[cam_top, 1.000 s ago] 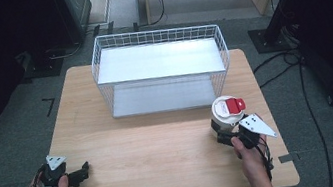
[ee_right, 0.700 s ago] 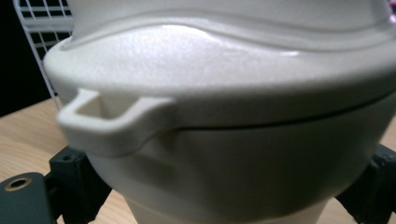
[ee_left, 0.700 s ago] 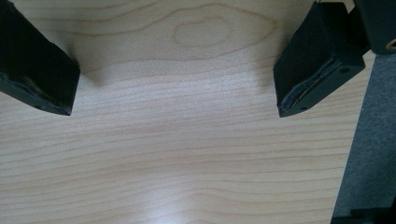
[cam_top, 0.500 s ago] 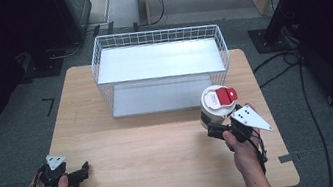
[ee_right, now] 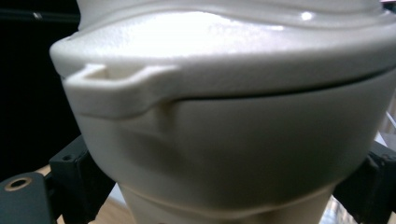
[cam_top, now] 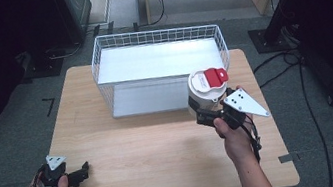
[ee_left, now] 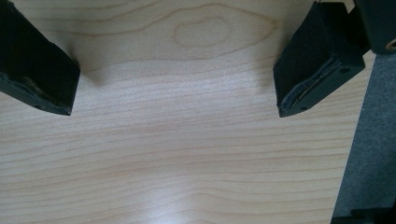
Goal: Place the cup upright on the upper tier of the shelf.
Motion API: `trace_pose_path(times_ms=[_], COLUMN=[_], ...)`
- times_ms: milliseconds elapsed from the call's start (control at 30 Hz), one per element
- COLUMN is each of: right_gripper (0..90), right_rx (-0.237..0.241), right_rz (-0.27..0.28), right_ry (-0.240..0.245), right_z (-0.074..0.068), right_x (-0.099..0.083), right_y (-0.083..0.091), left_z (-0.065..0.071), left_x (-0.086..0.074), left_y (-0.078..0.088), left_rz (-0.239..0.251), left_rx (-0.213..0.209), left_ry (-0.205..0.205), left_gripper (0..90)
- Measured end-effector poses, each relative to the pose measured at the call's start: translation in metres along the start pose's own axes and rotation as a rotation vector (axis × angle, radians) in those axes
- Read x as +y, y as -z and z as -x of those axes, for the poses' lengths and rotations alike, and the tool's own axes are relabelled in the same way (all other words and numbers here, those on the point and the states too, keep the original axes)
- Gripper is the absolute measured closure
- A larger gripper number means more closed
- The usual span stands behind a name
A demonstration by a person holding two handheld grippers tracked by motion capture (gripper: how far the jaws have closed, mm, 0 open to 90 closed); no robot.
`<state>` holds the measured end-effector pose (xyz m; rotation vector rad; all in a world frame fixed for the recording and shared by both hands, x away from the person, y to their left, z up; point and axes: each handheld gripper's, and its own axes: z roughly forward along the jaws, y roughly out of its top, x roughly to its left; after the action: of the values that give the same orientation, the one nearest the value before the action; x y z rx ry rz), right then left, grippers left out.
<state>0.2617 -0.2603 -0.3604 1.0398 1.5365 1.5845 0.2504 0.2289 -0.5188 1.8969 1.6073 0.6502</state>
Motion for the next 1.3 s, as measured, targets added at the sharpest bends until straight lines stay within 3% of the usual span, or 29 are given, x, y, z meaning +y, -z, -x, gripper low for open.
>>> trace_pose_path(times_ms=[333, 433, 667, 700, 733, 867, 1067, 1300], right_gripper=[7.7, 7.7, 7.7, 7.7, 7.7, 7.7, 7.7, 7.7], right_rx=[-0.008, -0.005, -0.031, -0.039, -0.039, -0.058, -0.093, -0.115], right_rz=[0.027, 0.042, 0.036, 0.025, 0.025, -0.003, -0.052, -0.063], right_ry=[0.04, 0.027, 0.043, 0.039, 0.039, 0.01, 0.015, -0.019], right_z=[-0.006, -0.005, 0.0, 0.003, 0.003, 0.014, 0.023, 0.031], right_x=[0.03, 0.04, 0.059, 0.063, 0.063, 0.068, 0.064, 0.064], right_y=[-0.026, -0.036, -0.069, -0.081, -0.081, -0.109, -0.139, -0.159], left_z=[0.0, 0.0, 0.0, 0.0, 0.0, 0.0, 0.0, 0.0], left_x=[0.0, 0.0, 0.0, 0.0, 0.0, 0.0, 0.0, 0.0], left_y=[0.0, 0.0, 0.0, 0.0, 0.0, 0.0, 0.0, 0.0], left_rz=[0.0, 0.0, 0.001, 0.0, 0.0, 0.0, -0.004, -0.004], left_rx=[-0.001, -0.001, -0.002, 0.0, 0.0, 0.0, 0.0, 0.0], left_ry=[0.001, 0.001, 0.0, -0.002, -0.002, -0.002, -0.003, -0.004], left_gripper=[0.8, 0.8, 0.8, 0.8, 0.8, 0.8, 0.8, 0.8])
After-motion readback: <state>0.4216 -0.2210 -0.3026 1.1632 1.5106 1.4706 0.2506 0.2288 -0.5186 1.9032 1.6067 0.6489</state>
